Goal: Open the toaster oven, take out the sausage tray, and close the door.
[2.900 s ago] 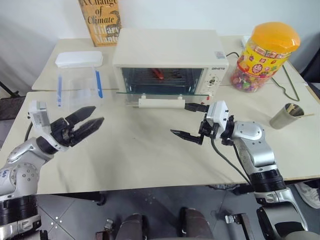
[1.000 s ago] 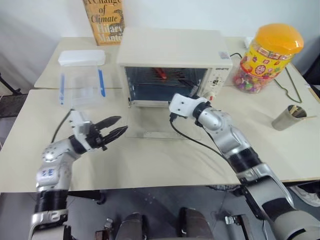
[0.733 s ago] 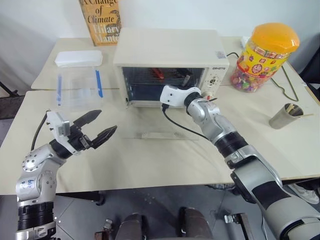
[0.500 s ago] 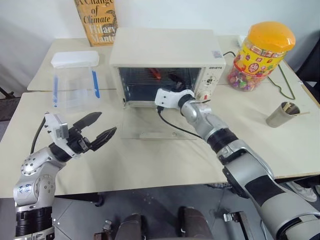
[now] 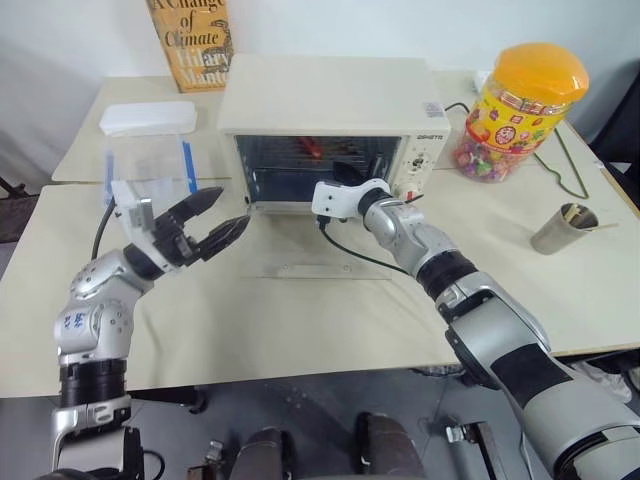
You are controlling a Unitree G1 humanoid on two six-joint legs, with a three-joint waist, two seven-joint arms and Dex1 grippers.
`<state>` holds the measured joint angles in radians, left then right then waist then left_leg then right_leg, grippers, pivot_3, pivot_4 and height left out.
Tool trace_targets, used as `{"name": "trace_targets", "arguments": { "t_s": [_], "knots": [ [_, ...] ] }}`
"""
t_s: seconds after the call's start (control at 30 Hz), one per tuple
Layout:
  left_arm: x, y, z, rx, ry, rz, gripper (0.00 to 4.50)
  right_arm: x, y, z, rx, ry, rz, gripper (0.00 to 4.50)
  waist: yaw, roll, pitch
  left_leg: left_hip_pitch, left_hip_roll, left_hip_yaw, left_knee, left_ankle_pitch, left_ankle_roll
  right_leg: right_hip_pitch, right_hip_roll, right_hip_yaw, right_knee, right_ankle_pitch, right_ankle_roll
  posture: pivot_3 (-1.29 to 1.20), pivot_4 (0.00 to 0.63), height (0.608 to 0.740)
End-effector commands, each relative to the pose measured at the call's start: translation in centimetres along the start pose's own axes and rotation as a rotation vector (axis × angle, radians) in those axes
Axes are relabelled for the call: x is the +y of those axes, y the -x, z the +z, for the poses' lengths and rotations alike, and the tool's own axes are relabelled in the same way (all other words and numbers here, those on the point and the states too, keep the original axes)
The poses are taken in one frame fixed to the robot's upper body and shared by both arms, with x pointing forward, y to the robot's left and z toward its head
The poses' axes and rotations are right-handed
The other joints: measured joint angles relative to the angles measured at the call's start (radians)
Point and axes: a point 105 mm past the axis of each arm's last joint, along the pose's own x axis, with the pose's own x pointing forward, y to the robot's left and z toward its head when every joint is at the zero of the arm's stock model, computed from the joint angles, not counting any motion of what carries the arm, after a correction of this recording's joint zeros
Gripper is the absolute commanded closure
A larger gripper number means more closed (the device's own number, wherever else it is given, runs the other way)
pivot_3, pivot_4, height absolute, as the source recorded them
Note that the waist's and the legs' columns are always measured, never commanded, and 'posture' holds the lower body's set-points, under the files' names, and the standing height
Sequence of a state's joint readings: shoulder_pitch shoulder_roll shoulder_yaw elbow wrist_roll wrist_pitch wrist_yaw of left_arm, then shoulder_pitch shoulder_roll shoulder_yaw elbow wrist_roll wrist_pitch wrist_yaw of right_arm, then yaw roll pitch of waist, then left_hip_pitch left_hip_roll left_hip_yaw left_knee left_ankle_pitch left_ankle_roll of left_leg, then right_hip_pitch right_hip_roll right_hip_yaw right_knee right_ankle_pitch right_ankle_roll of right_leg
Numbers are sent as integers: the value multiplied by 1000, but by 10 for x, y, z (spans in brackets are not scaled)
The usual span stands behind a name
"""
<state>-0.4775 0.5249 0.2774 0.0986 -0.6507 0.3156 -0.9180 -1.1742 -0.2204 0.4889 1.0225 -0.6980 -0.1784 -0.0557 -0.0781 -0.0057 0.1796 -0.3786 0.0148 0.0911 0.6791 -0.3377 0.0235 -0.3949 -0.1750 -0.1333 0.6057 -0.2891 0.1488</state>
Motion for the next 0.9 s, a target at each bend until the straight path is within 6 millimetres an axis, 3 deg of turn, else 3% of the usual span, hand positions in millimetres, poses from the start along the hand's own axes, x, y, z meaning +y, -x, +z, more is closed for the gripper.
{"name": "trace_targets", "arguments": {
  "t_s": [0.03,0.2,0.5,0.8,0.9],
  "knots": [
    [8,-17,3,2,-12,-35,0,-40,-2,11,-64,-5,-117,4459,0,0,0,0,0,0,0,0,0,0,0,0,0,0,0,0,150,740],
    [27,-38,13,-20,-31,-40,0,-48,0,19,-121,14,-116,4459,-4,0,0,-8,0,-1,3,0,0,-3,2,-1,-1,0,0,0,150,740],
    [44,-33,14,-2,-38,-31,0,-40,14,28,-190,23,-53,4459,-9,0,0,-11,0,0,-1,0,0,-12,2,-2,4,0,0,0,150,740],
    [51,-32,18,7,-34,-31,0,-21,54,35,-227,19,23,4459,-4,0,0,-12,1,2,4,0,-1,-13,2,-1,5,0,0,0,150,740],
    [52,-32,16,10,-24,-32,0,-14,76,32,-232,22,43,4459,-2,0,0,-12,1,2,4,0,-1,-13,2,-1,5,0,0,0,150,740]
  ]
}}
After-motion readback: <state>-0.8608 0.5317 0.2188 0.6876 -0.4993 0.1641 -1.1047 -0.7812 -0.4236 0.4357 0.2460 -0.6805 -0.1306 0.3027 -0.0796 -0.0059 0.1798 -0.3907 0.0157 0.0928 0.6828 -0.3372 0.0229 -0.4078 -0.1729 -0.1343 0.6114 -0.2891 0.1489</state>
